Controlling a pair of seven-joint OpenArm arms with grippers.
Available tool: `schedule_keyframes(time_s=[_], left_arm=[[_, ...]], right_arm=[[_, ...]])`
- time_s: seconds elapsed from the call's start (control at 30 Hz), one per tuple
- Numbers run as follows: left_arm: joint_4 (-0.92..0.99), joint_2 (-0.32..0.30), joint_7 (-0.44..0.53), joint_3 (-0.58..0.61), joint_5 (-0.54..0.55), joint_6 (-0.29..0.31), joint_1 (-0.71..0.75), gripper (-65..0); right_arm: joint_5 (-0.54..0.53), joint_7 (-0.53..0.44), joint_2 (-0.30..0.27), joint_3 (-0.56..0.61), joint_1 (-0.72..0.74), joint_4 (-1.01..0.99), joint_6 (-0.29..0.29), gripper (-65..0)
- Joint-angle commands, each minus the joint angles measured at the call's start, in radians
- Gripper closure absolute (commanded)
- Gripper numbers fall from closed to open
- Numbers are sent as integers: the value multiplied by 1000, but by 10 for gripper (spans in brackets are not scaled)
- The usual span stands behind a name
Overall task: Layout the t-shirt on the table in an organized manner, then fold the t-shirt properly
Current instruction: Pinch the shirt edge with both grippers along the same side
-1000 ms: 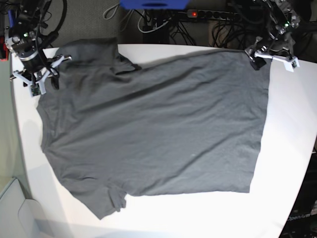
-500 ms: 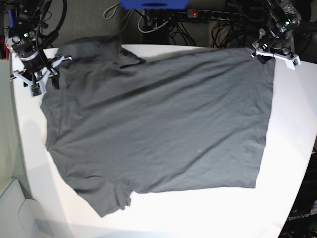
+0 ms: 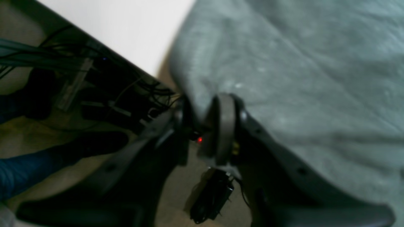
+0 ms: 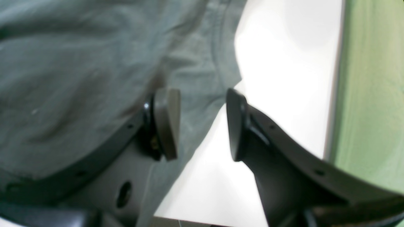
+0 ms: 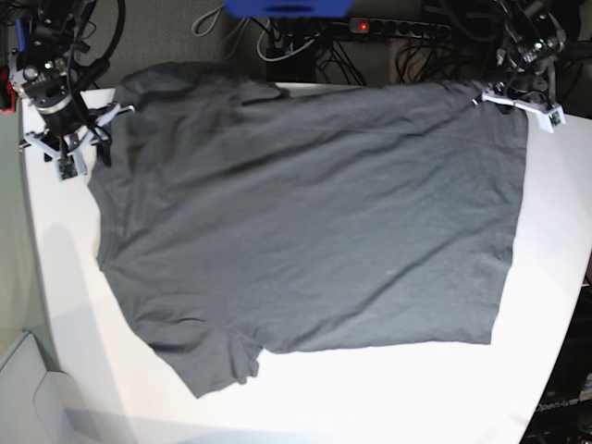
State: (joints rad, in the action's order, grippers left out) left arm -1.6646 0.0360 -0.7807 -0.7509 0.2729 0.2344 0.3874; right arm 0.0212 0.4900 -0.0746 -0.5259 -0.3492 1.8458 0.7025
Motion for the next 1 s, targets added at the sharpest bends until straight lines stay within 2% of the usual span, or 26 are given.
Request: schedule_keyframes(time_s=[0.0, 0.17, 0.27, 0.57, 0.67, 0.8, 0.97], left_arm=[[7, 9, 27, 26, 81, 66, -32, -82], [5, 9, 19, 27, 81, 66, -32, -35], [5, 9, -30, 27, 81, 66, -35, -3], [-102, 35, -46, 26, 72, 66, -31, 0], [-104, 37, -46, 26, 72, 66, -31, 0], [-102, 37, -46, 26, 72, 66, -29, 0], [-105, 37, -46, 26, 72, 66, -29, 0]], right_arm=[[-13, -21, -6, -3, 2, 18, -4, -256], [-13, -21, 9, -6, 3, 19, -4, -256], [-13, -21, 9, -3, 2, 22, -4, -256], [-11, -20, 12, -3, -29, 25, -4, -260], [-11, 25, 46, -7, -46, 25, -4, -317], [-11, 94, 54, -1, -54, 27, -4, -418], [-13, 128, 58, -6, -54, 27, -4, -429]])
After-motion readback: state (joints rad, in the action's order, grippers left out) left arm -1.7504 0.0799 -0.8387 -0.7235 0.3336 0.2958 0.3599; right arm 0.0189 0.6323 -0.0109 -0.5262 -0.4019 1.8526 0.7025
